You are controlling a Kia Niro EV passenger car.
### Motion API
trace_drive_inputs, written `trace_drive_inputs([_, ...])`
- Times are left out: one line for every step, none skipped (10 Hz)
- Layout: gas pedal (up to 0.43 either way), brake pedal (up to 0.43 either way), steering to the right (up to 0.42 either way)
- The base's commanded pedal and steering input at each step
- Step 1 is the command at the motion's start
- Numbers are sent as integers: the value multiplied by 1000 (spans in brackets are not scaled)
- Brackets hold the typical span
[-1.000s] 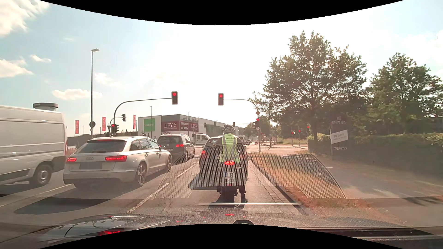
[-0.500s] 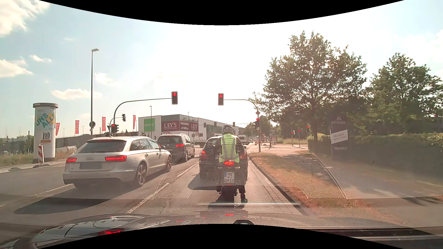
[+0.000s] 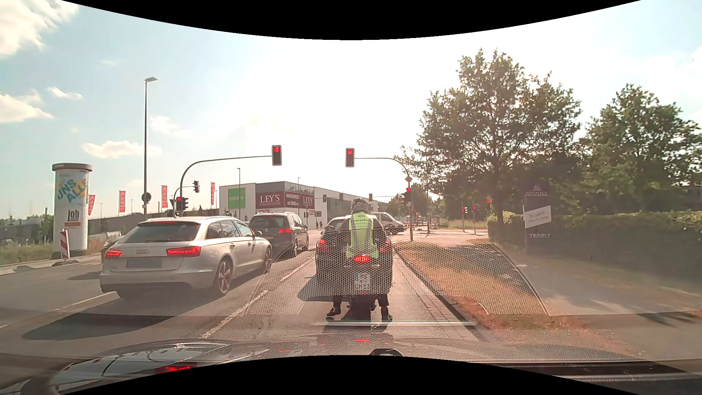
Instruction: Follow the waypoints while adhering to traffic rules and regulations
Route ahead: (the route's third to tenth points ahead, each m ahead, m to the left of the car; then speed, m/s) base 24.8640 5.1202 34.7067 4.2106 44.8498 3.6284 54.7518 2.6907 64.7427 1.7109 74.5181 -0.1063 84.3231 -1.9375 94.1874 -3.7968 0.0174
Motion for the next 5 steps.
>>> trace_drive_inputs([0, 378, -1])
trace_drive_inputs([0, 445, -1])
trace_drive_inputs([0, 494, -1])
trace_drive_inputs([0, 494, -1])
trace_drive_inputs([0, 439, -1])
